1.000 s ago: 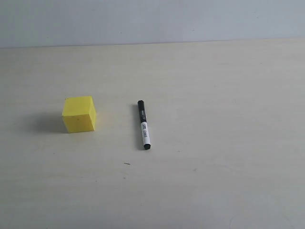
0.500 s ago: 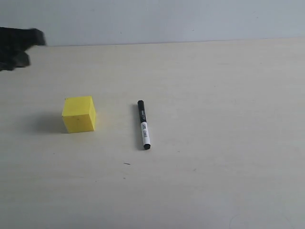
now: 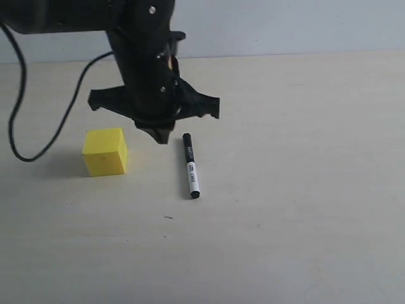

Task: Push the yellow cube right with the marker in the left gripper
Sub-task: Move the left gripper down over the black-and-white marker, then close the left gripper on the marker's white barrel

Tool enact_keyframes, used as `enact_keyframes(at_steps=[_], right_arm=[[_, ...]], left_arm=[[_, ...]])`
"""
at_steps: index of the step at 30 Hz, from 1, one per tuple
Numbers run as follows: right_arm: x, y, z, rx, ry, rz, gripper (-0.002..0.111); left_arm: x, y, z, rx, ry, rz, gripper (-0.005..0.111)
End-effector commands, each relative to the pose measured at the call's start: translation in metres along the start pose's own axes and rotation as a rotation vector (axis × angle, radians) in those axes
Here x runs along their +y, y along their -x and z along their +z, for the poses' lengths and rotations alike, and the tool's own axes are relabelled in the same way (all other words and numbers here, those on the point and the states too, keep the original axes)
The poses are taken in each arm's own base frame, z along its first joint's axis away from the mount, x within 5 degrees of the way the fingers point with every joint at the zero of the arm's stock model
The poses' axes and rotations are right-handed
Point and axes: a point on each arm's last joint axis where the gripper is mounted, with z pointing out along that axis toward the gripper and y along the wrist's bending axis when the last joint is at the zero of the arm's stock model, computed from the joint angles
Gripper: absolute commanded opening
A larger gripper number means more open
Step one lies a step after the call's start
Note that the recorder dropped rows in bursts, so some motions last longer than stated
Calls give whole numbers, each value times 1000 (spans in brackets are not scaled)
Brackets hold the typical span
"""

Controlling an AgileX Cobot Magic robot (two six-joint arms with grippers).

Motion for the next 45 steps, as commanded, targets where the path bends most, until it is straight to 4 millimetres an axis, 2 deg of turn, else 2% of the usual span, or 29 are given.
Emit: enact_keyframes(at_steps=[1, 6, 13, 16, 21, 23, 38, 42, 45], right_arm=[[0, -1, 0, -7, -8, -1, 0], [0, -1, 0, -7, -8, -1, 0], [0, -1, 0, -7, -8, -1, 0], [0, -1, 0, -7, -8, -1, 0], [0, -1, 0, -7, -8, -1, 0], [0, -1, 0, -7, -8, -1, 0], [0, -1, 0, -7, -8, -1, 0], [0, -1, 0, -7, -8, -1, 0], [0, -1, 0, -7, -8, -1, 0]], left_arm=[[-22, 5, 18, 72, -76, -58, 0], [-30, 12, 30, 35, -134, -71, 0], [-32, 13, 38, 23, -140, -28, 2], [-33, 13, 46, 37, -129, -16, 15], [-34, 11, 64, 65, -104, -14, 49], [-34, 10, 70, 77, -95, -13, 55], [-34, 6, 98, 125, -58, -39, 55], [-34, 6, 98, 125, -59, -38, 50], [-34, 6, 98, 125, -59, -38, 43]])
